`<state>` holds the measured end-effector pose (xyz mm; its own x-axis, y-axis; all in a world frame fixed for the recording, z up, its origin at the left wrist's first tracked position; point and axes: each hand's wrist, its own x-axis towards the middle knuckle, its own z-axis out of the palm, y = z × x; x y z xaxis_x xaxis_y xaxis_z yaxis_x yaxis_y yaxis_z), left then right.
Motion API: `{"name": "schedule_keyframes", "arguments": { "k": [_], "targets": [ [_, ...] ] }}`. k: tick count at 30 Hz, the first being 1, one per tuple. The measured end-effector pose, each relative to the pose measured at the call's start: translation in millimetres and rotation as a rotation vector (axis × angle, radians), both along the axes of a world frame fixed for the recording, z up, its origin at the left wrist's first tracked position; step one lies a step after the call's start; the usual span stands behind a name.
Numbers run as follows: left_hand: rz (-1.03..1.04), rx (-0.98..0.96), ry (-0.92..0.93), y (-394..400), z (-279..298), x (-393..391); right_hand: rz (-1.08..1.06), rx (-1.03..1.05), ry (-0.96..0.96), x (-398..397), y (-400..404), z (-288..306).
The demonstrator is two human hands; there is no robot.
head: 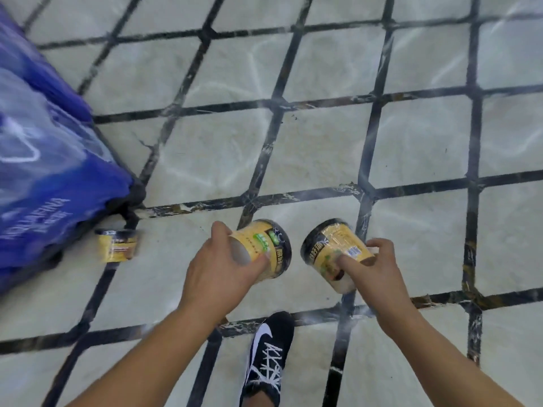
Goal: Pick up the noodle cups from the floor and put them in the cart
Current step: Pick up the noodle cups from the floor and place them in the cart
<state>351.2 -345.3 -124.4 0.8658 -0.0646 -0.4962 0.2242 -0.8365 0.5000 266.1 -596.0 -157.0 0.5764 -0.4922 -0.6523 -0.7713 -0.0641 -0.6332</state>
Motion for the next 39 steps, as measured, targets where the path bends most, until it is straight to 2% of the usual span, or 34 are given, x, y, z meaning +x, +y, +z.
{"name": "schedule_keyframes", "arguments": {
  "k": [3,8,12,17,21,25,29,31,33,36,39],
  "targets": [
    [0.287,-0.213,-0.026,63.8,65.2,-36.6,-0.002,0.173,-0.170,-5.0,73.1,65.4],
    [0.561,-0.488,0.003,179.4,169.8,-128.1,0.066,0.436,-0.217,-52.5,201.5,170.1],
    [0.717,-0.489,-0.085,287.0,232.8,-194.3,0.258,0.562,-0.117,-87.5,295.5,231.3],
    [0.844,-0.472,-0.220,437.0,297.5,-265.3,0.605,0.648,-0.132,-105.5,441.9,285.2],
    [0.816,-0.358,-0.294,569.1,343.3,-316.6,0.928,0.674,-0.213,-114.5,575.4,328.3],
    [0.712,-0.258,-0.313,693.2,397.8,-370.0,1.165,0.639,-0.376,-133.4,714.8,363.9],
    [0.579,0.012,-0.289,813.0,447.6,-434.3,1.296,0.660,-0.490,-174.1,859.5,399.8],
    [0.471,0.178,-0.246,862.0,465.6,-464.1,1.443,0.653,-0.561,-193.5,925.3,419.9],
    [0.409,0.241,-0.225,901.0,475.1,-492.1,1.558,0.630,-0.624,-213.4,981.9,433.8],
    [0.510,0.252,-0.316,952.6,477.9,-534.5,1.595,0.607,-0.718,-239.2,1047.5,443.5],
    [0.808,0.180,-0.463,986.7,466.3,-565.2,1.486,0.492,-0.798,-260.7,1084.8,433.9]
  ]
}}
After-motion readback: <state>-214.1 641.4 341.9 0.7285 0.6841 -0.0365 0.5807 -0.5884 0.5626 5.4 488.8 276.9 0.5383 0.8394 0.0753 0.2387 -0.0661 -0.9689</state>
